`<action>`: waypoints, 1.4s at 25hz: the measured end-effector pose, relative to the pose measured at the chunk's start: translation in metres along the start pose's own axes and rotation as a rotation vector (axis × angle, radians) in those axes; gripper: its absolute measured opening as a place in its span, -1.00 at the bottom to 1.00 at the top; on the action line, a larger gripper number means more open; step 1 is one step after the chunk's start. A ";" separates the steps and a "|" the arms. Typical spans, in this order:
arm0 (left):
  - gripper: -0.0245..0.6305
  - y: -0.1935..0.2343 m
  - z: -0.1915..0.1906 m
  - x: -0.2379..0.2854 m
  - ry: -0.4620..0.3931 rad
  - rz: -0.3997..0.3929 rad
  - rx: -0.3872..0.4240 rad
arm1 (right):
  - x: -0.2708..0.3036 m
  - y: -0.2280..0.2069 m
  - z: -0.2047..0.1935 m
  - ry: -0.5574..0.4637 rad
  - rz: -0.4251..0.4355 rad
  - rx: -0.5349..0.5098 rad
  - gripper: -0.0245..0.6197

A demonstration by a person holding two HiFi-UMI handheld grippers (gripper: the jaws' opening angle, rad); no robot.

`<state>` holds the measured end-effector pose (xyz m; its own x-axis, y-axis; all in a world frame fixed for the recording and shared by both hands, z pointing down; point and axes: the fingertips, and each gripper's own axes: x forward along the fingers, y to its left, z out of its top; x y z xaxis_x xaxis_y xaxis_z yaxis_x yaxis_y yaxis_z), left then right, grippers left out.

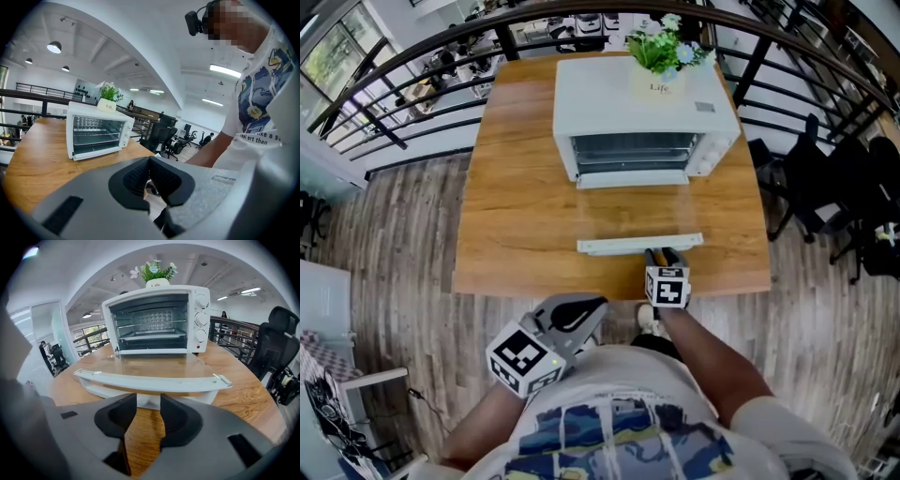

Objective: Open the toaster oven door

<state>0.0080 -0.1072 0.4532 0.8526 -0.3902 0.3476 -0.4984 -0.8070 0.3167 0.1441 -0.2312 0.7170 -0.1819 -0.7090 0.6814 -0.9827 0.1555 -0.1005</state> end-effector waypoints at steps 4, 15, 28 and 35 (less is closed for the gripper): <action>-0.92 0.001 -0.001 -0.001 -0.001 0.003 0.003 | 0.003 -0.002 0.003 0.006 0.005 0.014 -0.47; -0.92 0.004 0.000 -0.002 -0.004 0.010 -0.003 | 0.008 -0.005 0.003 0.023 0.016 -0.011 -0.47; -0.92 0.006 -0.001 -0.001 -0.004 0.027 -0.012 | 0.012 -0.005 -0.002 0.047 0.034 -0.025 -0.52; -0.92 0.008 -0.002 0.000 -0.006 0.040 -0.021 | 0.011 -0.005 -0.002 0.048 0.035 -0.043 -0.52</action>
<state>0.0038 -0.1133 0.4575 0.8328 -0.4250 0.3548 -0.5355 -0.7810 0.3215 0.1470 -0.2382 0.7268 -0.2136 -0.6686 0.7123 -0.9731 0.2101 -0.0946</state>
